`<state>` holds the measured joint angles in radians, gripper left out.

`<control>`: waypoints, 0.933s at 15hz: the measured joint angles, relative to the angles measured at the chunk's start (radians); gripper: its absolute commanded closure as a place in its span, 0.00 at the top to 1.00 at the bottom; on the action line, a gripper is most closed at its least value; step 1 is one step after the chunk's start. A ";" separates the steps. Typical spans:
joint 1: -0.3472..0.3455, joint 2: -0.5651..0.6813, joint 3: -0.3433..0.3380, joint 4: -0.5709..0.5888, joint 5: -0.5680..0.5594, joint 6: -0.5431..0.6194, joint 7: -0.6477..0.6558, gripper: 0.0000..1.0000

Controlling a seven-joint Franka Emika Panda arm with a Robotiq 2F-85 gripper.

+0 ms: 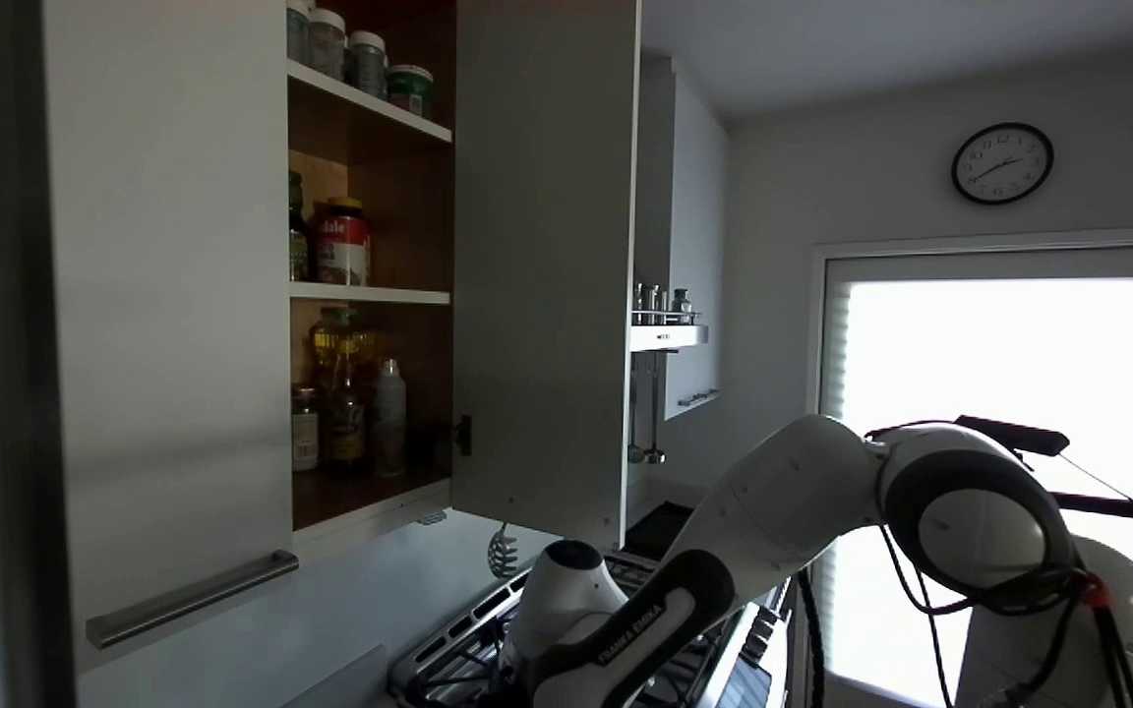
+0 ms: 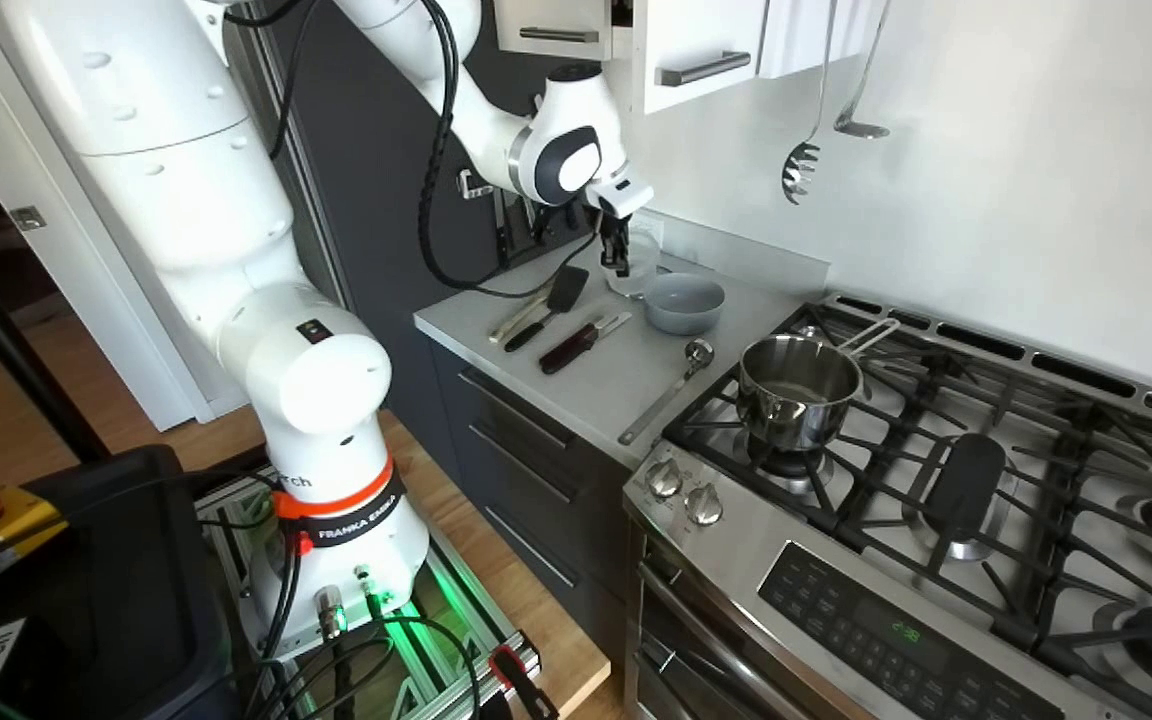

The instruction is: Move the container from the counter to the bottom shelf of the cupboard then close the cupboard door

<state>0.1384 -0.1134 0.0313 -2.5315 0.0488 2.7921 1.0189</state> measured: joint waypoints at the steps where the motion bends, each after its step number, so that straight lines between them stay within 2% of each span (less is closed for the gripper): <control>1: -0.008 -0.032 0.014 -0.005 -0.002 -0.018 0.001 0.01; 6: -0.048 -0.183 0.084 -0.018 -0.028 -0.136 0.006 0.03; 14: -0.078 -0.205 0.125 -0.004 -0.033 -0.114 0.002 0.01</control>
<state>0.0603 -0.3183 0.1558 -2.5356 0.0158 2.6777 1.0212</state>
